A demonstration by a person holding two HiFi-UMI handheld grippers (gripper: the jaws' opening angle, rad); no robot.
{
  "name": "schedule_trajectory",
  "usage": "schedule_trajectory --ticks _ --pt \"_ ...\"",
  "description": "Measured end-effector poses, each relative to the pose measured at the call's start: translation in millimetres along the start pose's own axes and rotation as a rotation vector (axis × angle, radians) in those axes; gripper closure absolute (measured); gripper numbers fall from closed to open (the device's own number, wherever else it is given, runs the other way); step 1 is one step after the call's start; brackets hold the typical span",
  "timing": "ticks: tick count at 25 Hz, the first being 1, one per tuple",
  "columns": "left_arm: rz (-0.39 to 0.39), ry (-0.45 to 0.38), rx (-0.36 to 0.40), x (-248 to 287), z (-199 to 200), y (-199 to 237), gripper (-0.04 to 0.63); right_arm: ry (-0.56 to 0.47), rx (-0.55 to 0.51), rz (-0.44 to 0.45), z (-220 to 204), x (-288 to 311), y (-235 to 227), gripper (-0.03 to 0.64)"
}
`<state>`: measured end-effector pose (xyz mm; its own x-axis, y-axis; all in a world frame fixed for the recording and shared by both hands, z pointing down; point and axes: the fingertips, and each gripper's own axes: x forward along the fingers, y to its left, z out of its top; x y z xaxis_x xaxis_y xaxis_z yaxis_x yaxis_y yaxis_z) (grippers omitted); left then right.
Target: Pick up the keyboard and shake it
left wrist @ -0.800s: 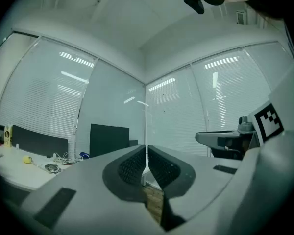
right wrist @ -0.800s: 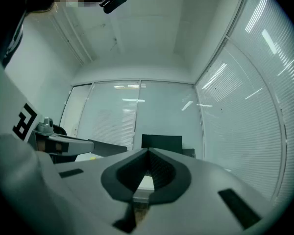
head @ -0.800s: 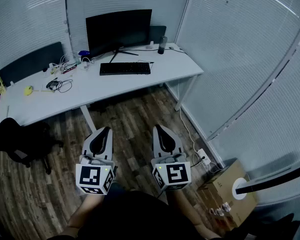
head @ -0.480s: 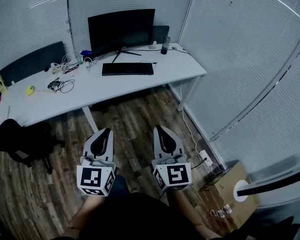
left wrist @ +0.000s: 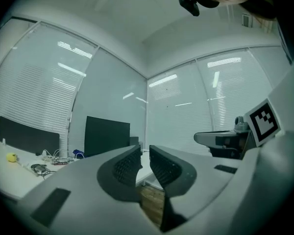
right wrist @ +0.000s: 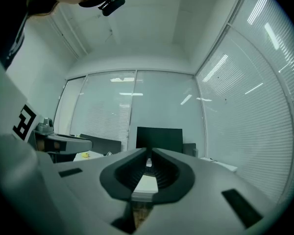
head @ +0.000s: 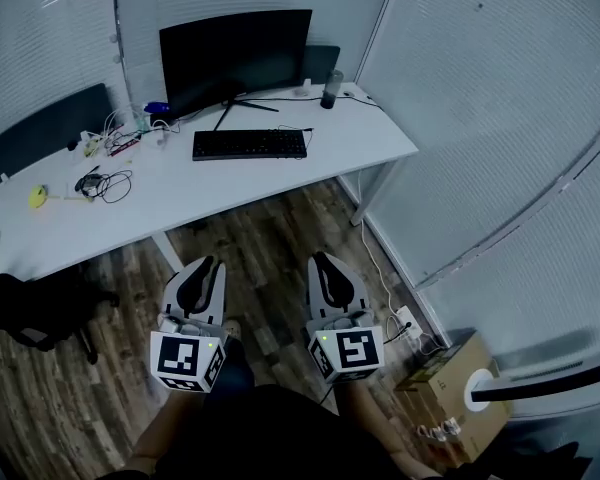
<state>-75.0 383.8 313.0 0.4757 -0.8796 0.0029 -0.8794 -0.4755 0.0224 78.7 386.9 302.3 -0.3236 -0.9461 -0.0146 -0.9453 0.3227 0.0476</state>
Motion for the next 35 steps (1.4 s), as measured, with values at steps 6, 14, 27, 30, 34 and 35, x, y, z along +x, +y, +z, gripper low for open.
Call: schedule_trajectory --ticks 6,14,27,30,34,35 --pt "-0.03 0.007 0.012 89.0 -1.1 70.6 0.454 0.024 0.011 -0.022 -10.4 104.7 -25.3 0.581" --pt "-0.097 0.019 -0.025 179.8 -16.1 150.9 0.399 0.08 0.027 -0.094 -35.4 207.2 -50.7 0.486" --pt "-0.1 0.098 -0.093 251.3 -58.7 208.3 0.396 0.187 0.066 -0.172 -82.1 278.9 -98.7 0.485" --pt "-0.088 0.121 -0.12 271.7 -70.1 221.2 0.396 0.189 0.067 -0.151 -91.8 310.4 -112.5 0.485" --pt "-0.063 0.147 -0.15 309.0 -82.2 238.2 0.394 0.206 0.066 -0.1 -105.7 359.7 -131.3 0.485" --pt "-0.053 0.152 -0.156 319.5 -84.0 244.2 0.394 0.212 0.064 -0.087 -108.5 373.3 -136.8 0.485"
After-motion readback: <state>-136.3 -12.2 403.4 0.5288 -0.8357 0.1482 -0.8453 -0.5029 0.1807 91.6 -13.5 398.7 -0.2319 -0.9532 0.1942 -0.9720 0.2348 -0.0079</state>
